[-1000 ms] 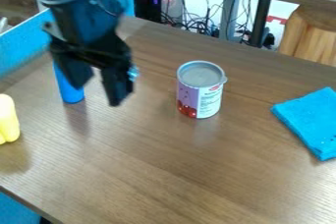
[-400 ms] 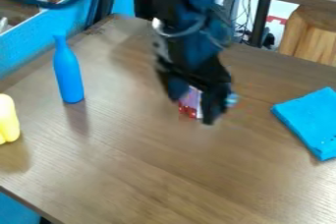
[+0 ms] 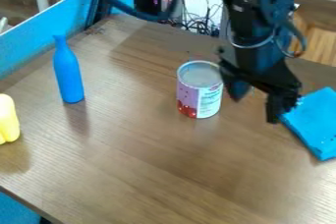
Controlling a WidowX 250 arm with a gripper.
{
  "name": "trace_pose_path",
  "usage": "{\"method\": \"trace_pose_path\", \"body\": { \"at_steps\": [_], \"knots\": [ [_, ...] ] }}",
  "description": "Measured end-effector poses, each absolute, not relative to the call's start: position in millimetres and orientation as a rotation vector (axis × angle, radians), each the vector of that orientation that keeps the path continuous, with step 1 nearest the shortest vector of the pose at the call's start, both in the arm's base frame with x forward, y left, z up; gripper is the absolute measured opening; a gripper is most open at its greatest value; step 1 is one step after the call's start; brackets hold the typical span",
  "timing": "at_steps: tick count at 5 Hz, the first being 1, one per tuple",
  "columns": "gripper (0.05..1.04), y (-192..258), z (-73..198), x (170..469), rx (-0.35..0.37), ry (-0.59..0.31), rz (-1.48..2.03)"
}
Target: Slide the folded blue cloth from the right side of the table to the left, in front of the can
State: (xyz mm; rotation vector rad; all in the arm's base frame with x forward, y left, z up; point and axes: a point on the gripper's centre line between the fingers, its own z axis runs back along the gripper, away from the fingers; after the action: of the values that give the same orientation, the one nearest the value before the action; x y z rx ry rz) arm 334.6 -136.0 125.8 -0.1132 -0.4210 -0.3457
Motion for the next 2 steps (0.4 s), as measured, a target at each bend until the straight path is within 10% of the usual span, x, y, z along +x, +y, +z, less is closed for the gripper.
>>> {"method": "trace_pose_path", "body": {
  "at_steps": [2],
  "knots": [
    [1.001, -169, 109, 373, -0.114, -0.485, -0.380]
  ]
}}
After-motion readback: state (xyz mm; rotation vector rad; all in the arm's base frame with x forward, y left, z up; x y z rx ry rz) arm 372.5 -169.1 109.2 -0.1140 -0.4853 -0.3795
